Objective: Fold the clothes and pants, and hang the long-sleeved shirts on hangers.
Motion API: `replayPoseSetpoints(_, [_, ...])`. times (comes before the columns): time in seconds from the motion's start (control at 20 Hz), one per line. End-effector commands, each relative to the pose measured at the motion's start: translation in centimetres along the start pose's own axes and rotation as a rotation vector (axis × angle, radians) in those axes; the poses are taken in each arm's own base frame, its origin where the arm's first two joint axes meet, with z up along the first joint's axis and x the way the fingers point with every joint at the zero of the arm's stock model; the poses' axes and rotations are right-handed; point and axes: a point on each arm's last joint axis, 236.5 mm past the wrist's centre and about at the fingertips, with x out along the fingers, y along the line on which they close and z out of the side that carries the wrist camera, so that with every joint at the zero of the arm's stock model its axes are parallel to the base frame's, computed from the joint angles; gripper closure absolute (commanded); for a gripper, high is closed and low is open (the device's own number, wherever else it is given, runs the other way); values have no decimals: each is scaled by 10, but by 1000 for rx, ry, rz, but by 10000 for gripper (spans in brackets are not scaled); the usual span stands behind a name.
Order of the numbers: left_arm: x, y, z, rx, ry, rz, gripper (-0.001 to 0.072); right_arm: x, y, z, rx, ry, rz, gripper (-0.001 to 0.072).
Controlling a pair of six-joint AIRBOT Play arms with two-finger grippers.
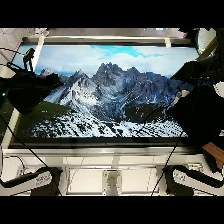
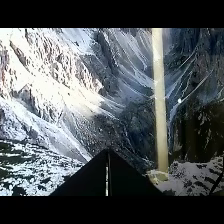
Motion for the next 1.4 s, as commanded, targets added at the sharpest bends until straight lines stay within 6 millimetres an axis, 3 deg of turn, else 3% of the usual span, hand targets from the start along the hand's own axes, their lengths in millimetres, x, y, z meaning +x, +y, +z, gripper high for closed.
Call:
replayPoseSetpoints(0.0, [0, 0, 0, 0, 0, 1, 661, 0, 0, -1, -1, 4, 0, 701])
replayPoseSetpoints(0.75, [0, 1, 0, -1, 0, 0, 660, 0, -2, 6, -1, -25, -8, 701])
replayPoseSetpoints(0.85, [3, 12, 15, 26, -60, 42, 659, 0, -4, 15, 0, -62, -17, 701])
replayPoseSetpoints(0.9, [4, 25, 25, 35, -97, 86, 651, 0, -6, 21, 0, -88, -23, 702])
replayPoseSetpoints(1.0, [2, 71, 35, 77, -128, 235, 627, 0, -8, 28, 3, -120, -28, 701])
replayPoseSetpoints(1.1, [-5, 128, 36, 7, -129, 366, 148, 3, -9, 27, 9, -112, -26, 702])
replayPoseSetpoints(1.2, [-25, 198, 23, -165, -127, 488, 117, 6, -10, 25, 16, -104, -23, 701])
replayPoseSetpoints(1.35, [-69, 281, -10, -448, -147, 566, 117, 8, -13, 24, 23, -99, -26, 702])
